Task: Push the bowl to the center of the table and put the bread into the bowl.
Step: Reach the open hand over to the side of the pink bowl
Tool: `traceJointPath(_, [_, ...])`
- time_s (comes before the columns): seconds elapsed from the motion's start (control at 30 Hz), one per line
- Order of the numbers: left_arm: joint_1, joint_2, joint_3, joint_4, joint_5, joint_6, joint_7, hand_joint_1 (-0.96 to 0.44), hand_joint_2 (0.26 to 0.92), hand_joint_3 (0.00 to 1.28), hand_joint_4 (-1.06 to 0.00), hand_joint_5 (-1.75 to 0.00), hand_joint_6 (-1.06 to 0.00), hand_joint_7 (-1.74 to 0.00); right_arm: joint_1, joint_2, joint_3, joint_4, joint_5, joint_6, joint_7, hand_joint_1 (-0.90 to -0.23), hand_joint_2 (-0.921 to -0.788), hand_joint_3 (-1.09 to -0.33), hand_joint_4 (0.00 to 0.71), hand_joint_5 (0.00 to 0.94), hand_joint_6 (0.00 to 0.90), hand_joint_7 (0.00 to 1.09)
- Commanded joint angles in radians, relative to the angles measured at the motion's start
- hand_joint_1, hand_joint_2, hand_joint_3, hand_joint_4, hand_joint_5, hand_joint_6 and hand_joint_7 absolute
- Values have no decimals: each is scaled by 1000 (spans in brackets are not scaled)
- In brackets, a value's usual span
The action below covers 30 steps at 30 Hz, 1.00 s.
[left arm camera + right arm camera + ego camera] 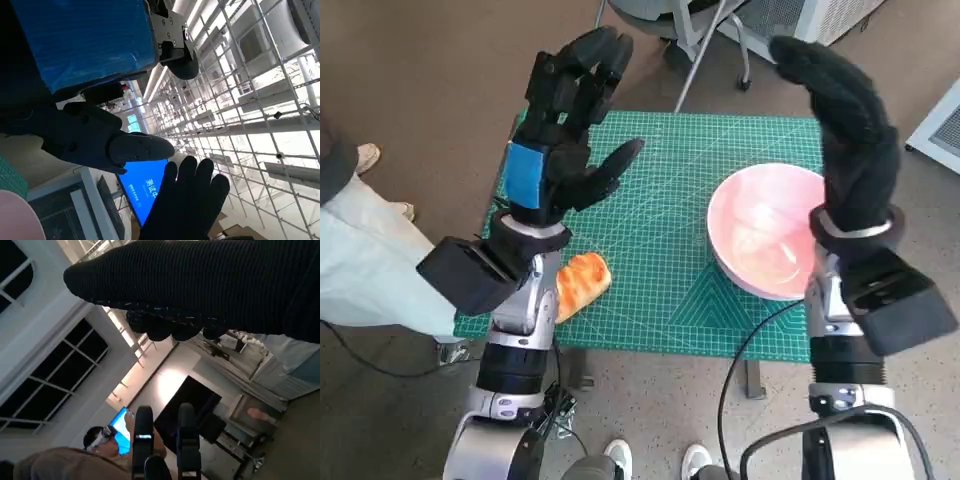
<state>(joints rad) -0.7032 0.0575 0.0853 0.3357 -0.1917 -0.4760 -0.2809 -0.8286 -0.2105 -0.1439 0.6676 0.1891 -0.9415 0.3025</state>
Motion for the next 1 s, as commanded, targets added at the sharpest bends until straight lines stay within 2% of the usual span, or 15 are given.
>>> traceJointPath(0.03, [21, 7, -2, -14, 1, 2, -4, -458, 921, 283, -333, -30, -60, -804, 70, -79, -87, 111, 28, -51, -7, -515, -921, -727, 315, 9, 28, 732])
traceJointPath(0.1, [26, 12, 1, -19, -8, 10, -8, -455, 921, 283, -333, -29, -60, -803, 103, -117, -142, 178, -1, -87, -74, -514, -921, -741, 309, 6, 14, 749])
traceJointPath(0.23, [26, 18, 4, -16, -1, 5, -6, -452, 921, 284, -326, -25, -62, -800, 125, -151, -188, 281, -51, -111, -171, -494, -921, -765, 293, 1, 3, 752])
traceJointPath(0.33, [23, 22, 7, -7, 3, 0, -3, -447, 921, 294, -315, -19, -54, -791, 134, -169, -203, 354, -86, -118, -240, -471, -921, -795, 284, 0, 0, 745])
traceJointPath(0.53, [16, 32, 13, 15, 3, -7, -8, -459, 921, 302, -300, -11, -28, -772, 147, -181, -206, 481, -121, -81, -347, -470, -921, -809, 284, 2, -1, 735])
traceJointPath(0.6, [13, 35, 14, 23, 5, -13, -9, -464, 921, 302, -295, -9, -13, -761, 152, -173, -208, 512, -114, -58, -356, -467, -921, -816, 289, 4, 0, 729])
traceJointPath(0.7, [12, 38, 14, 27, 11, -18, -9, -473, 921, 301, -292, -7, -5, -738, 154, -151, -220, 555, -87, -7, -348, -469, -921, -822, 291, 4, 11, 700])
traceJointPath(0.9, [12, 48, 15, 33, 5, -21, -21, -495, 921, 304, -285, -2, 0, -629, 158, -108, -252, 614, -36, 107, -305, -483, -921, -814, 276, 2, 89, 514])
traceJointPath(1.0, [12, 53, 17, 35, 2, -22, -26, -498, 921, 302, -282, -1, 1, -572, 157, -86, -255, 629, -33, 153, -312, -491, -921, -795, 275, 2, 145, 422])
